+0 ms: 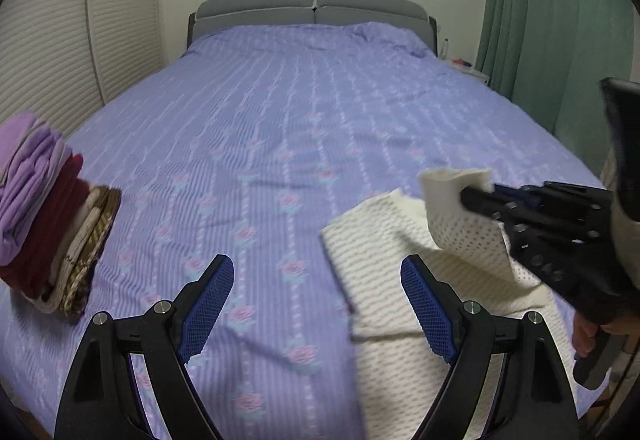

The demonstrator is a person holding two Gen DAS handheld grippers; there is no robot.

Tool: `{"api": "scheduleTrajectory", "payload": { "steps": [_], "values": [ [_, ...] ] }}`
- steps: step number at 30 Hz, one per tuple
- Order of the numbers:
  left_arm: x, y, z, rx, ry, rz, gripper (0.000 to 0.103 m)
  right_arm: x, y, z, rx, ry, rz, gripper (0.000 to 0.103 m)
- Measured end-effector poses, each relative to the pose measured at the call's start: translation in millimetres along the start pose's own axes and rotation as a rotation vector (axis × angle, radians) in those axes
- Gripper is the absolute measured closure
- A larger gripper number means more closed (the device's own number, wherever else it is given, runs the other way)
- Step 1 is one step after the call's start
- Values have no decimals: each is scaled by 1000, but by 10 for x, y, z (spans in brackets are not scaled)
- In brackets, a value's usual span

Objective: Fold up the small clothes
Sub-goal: 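Fold the held sleeve across the shirt body with the right tool, release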

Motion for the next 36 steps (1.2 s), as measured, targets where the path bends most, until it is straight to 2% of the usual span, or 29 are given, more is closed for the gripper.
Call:
{"api": "scheduleTrajectory", "payload": {
  "steps": [4,5,6,7,8,13,14,17,21,23,27,29,33,36],
  "values": [
    [14,104,116,-9,19,2,17,16,108,265,-19,55,19,93],
    [15,126,145,-11,25,-1,17,18,112,283,-23,60,25,89],
    [12,142,159,-12,28,-4,17,25,108,291,-33,70,29,82],
    [12,158,177,-9,30,-10,17,24,104,292,-43,77,35,58],
    [16,170,182,-6,32,-14,17,49,101,255,-37,66,45,41],
    [62,117,206,32,32,9,17,301,50,-95,-3,-3,54,39],
    [81,94,211,48,34,21,17,384,14,-188,1,-16,56,35],
    [144,-3,263,131,44,61,17,656,-158,-404,78,-32,90,31],
    [190,-113,386,213,85,58,18,987,-491,-515,90,-15,194,31],
    [222,-166,447,265,106,76,23,1160,-688,-495,134,14,245,31],
    [141,-291,488,250,83,159,29,1440,-1016,-388,153,74,340,31],
    [43,-330,558,259,102,176,40,1536,-1114,-374,148,73,377,31],
    [-121,-395,742,275,148,195,41,1642,-1212,-257,150,88,418,31],
    [-166,-435,843,272,165,219,41,1653,-1213,-171,141,101,404,31]
  ]
}}
Point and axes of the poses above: each gripper's, at about its wrist camera, not at the fingertips, and z roughly the way its jaws point, y to its left, x to its underside, the point moved 1 cm from there along z, roughly the way its jaws point, and after that the axes turned 15 degrees about y, right-handed, at the moved point
